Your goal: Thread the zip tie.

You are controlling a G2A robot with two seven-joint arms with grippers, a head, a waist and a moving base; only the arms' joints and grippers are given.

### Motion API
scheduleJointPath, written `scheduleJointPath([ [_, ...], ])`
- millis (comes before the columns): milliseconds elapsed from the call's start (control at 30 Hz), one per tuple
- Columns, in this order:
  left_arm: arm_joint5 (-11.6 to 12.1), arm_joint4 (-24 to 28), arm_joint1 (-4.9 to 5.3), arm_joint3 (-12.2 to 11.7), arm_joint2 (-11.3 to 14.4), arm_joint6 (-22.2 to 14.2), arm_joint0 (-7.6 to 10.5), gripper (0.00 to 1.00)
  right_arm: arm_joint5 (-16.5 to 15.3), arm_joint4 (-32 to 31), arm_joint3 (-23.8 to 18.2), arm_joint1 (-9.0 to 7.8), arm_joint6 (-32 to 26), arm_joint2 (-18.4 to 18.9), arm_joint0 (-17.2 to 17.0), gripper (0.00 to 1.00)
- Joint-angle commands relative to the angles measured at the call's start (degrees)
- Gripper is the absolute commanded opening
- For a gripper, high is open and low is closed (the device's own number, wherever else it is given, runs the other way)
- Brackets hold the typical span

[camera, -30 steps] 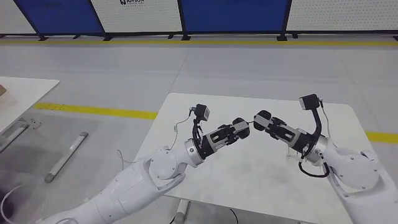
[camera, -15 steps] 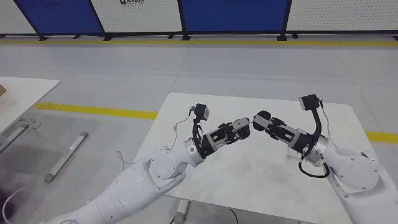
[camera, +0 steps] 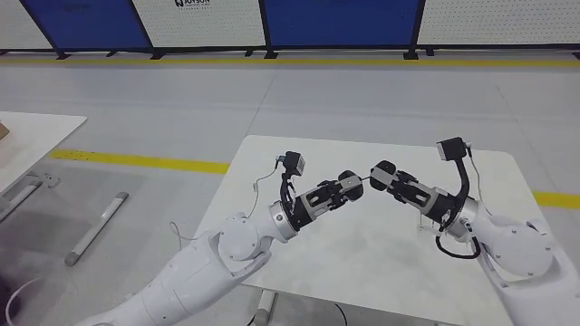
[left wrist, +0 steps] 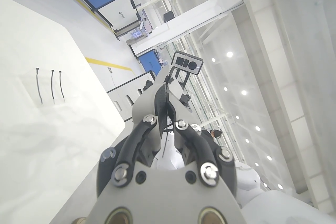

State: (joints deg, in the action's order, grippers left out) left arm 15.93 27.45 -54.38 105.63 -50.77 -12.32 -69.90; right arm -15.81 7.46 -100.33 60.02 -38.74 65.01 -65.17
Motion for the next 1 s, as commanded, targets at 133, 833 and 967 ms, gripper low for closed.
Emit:
scheduleJointPath([
  [133, -0.45, -0.57, -0.42, -0.03, -0.51, -0.51, -0.34, 0.0, -0.02, -0.02, 0.11, 0.15, -0.26, 0.11, -0.11, 0.0],
  [833, -11.75, -7.08, 1.69, 3.08, -9.89, -13.51, -5.6, 0.0, 8.53, 5.33, -2.2, -1.77, -10.28, 10.75, -6.18, 1.0],
  [967, -11.75, -7.08, 1.69, 3.08, -9.89, -13.51, -5.6, 0.0, 8.53, 5.33, -2.2, -1.77, -10.28, 10.75, -6.18, 1.0],
])
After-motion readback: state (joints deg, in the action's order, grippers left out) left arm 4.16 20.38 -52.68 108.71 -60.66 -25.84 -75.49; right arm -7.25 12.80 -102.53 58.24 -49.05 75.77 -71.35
